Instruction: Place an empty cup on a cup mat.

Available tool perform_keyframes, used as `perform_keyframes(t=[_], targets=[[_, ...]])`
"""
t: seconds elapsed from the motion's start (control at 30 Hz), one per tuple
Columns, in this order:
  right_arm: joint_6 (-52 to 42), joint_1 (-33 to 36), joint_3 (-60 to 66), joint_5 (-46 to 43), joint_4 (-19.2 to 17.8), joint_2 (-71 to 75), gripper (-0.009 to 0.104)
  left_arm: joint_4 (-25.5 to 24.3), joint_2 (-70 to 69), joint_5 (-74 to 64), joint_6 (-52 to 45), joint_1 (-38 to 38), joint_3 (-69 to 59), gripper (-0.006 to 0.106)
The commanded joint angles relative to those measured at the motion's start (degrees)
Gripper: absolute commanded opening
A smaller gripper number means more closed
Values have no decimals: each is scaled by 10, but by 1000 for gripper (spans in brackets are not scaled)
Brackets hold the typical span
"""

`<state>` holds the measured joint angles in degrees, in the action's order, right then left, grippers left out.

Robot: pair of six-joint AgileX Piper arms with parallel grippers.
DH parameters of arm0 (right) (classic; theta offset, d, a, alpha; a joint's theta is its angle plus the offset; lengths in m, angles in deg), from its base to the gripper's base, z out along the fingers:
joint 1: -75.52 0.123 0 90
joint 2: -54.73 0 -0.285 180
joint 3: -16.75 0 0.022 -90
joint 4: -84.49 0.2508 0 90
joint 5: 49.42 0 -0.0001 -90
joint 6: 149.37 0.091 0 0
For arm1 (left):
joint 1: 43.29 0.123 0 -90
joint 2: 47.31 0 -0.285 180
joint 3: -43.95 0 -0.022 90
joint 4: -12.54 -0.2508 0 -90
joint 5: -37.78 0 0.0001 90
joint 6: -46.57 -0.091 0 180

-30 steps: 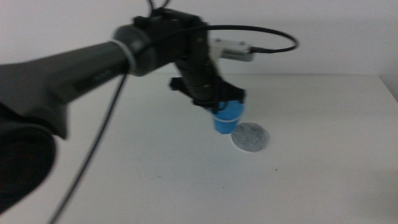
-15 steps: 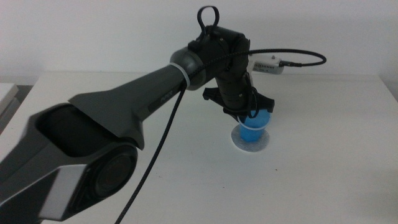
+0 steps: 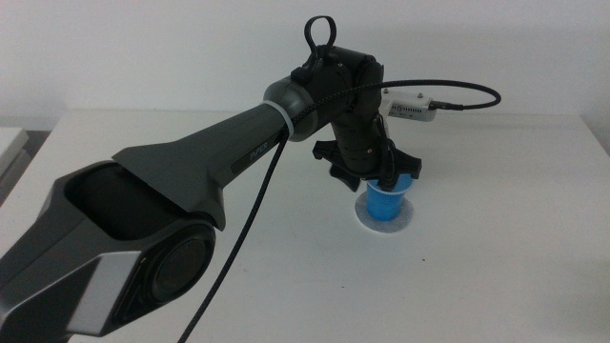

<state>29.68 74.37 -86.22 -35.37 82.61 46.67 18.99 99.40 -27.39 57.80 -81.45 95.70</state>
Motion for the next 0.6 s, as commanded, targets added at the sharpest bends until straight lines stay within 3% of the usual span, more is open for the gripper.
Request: perform_keyframes(t=[0.0, 0.07, 0.1, 0.3, 0.47, 0.57], targets=[[-2, 1, 2, -4, -3, 3, 93, 0, -3, -12, -16, 6, 5, 67], [-2, 1, 2, -4, -3, 3, 93, -5, -9, -39, -21, 17, 17, 89], [-2, 1, 2, -4, -3, 3, 93, -4, -14, -48, -26, 24, 23, 94], [-2, 1, 2, -4, -3, 3, 93, 63, -91, -48, -122, 62, 16, 94], [-2, 1, 2, -4, -3, 3, 93, 31, -249, -34, -129, 67, -145, 94], [-2, 1, 2, -4, -3, 3, 93, 7, -377, 85, -122, 67, -325, 94]])
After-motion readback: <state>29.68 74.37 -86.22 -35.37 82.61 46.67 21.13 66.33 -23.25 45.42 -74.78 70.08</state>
